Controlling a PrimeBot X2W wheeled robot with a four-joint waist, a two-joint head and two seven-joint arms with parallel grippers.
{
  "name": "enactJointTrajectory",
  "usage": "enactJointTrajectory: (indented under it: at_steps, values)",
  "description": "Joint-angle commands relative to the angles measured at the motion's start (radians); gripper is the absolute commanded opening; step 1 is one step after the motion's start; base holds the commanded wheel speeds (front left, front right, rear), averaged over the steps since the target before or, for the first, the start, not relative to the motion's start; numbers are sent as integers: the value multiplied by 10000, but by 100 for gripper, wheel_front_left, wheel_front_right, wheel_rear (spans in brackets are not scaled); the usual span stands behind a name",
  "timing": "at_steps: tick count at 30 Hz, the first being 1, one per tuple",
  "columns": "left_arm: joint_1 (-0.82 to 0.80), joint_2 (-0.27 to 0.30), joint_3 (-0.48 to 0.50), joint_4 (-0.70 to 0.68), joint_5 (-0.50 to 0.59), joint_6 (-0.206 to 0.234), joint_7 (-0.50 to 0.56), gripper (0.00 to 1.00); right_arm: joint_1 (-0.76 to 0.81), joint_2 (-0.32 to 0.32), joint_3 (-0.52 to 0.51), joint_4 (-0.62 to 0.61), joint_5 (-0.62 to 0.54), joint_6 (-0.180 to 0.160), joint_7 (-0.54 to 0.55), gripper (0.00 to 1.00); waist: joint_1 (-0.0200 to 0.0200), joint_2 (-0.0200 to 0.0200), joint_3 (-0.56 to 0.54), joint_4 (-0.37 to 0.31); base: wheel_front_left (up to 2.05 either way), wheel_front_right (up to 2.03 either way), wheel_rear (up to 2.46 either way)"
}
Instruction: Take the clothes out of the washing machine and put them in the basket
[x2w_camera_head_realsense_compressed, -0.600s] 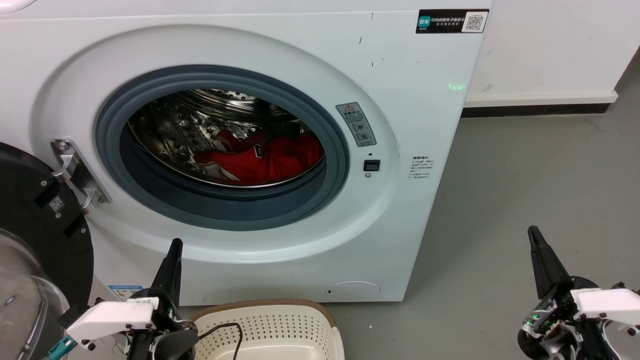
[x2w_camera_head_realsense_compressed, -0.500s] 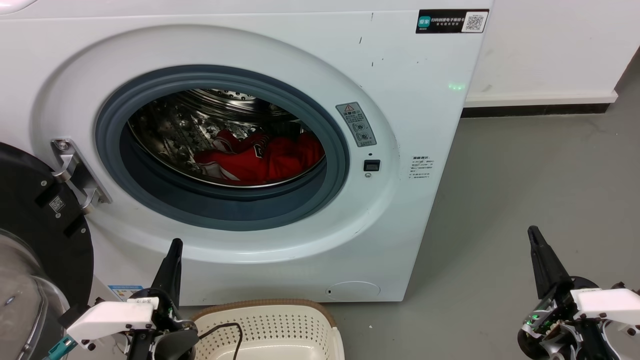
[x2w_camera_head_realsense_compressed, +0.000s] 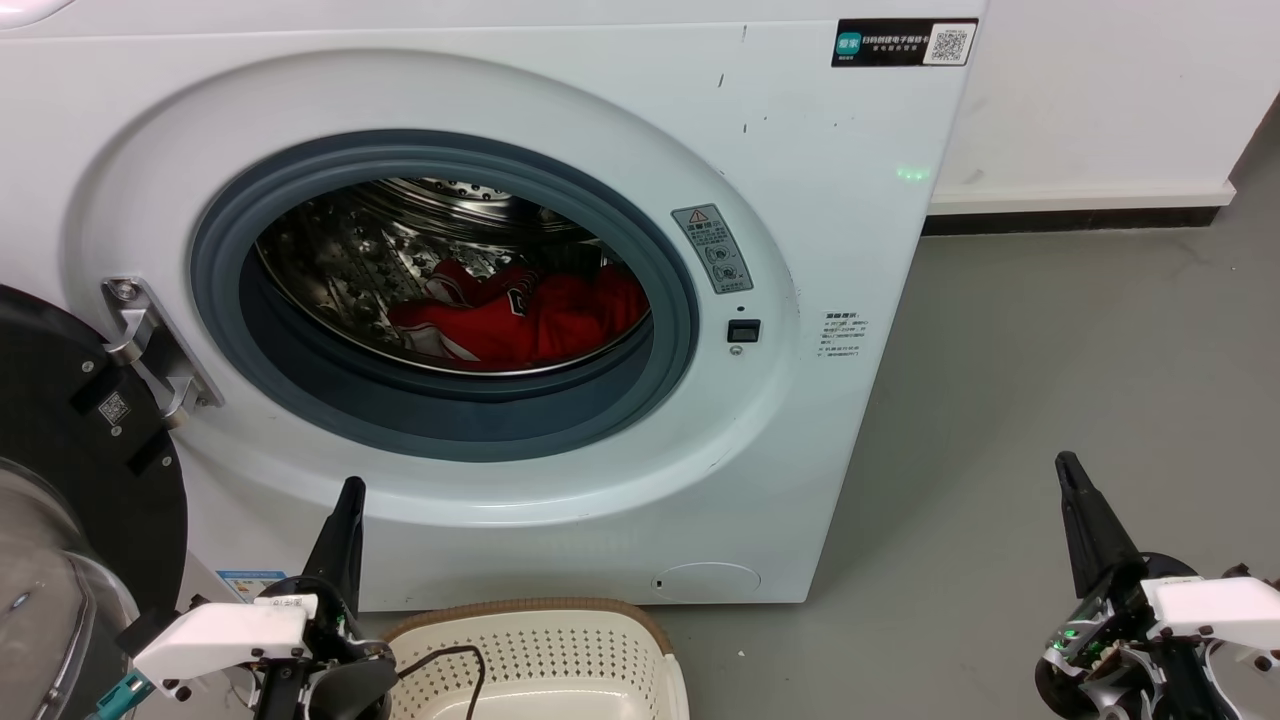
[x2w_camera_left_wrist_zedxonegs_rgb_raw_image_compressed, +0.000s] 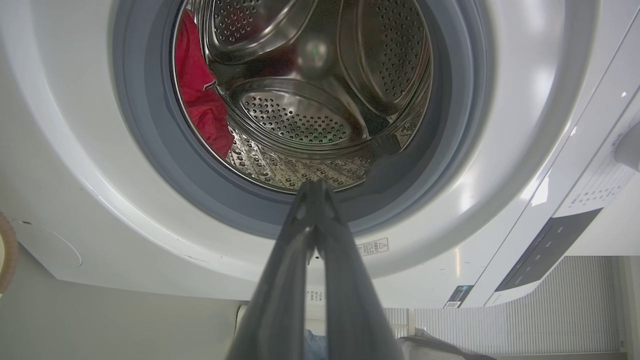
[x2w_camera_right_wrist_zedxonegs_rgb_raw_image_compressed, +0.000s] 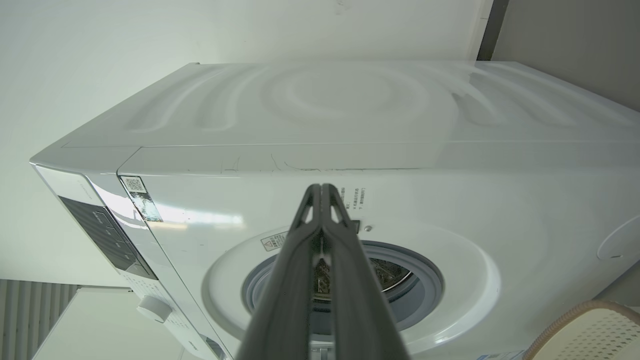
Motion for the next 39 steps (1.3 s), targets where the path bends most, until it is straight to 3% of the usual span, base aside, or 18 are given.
enactJointTrajectory:
  at_steps: [1,8,9,24,39]
  values:
    - [-71,13,37,-1,2,-43,30,0,-105,-31,6,11,38,40,5,0,0,0,0,0,0,0,0]
    - [-71,13,37,-1,2,-43,30,0,-105,-31,6,11,38,40,5,0,0,0,0,0,0,0,0]
    - [0,0,-1,-1,0,0,-1,100,0,0,0,-1,-1,0,-1,100,0,-1,0,0,0,0,0]
    - [49,0,-515,-205,493,9,-614,100,350,13,238,-248,-553,-3,-611,100,0,0,8,-9,0,0,0]
    - [-79,46,-648,-828,3713,3,-1264,100,557,4,214,-914,-4015,1,-1263,100,0,0,-6,-35,0,0,0]
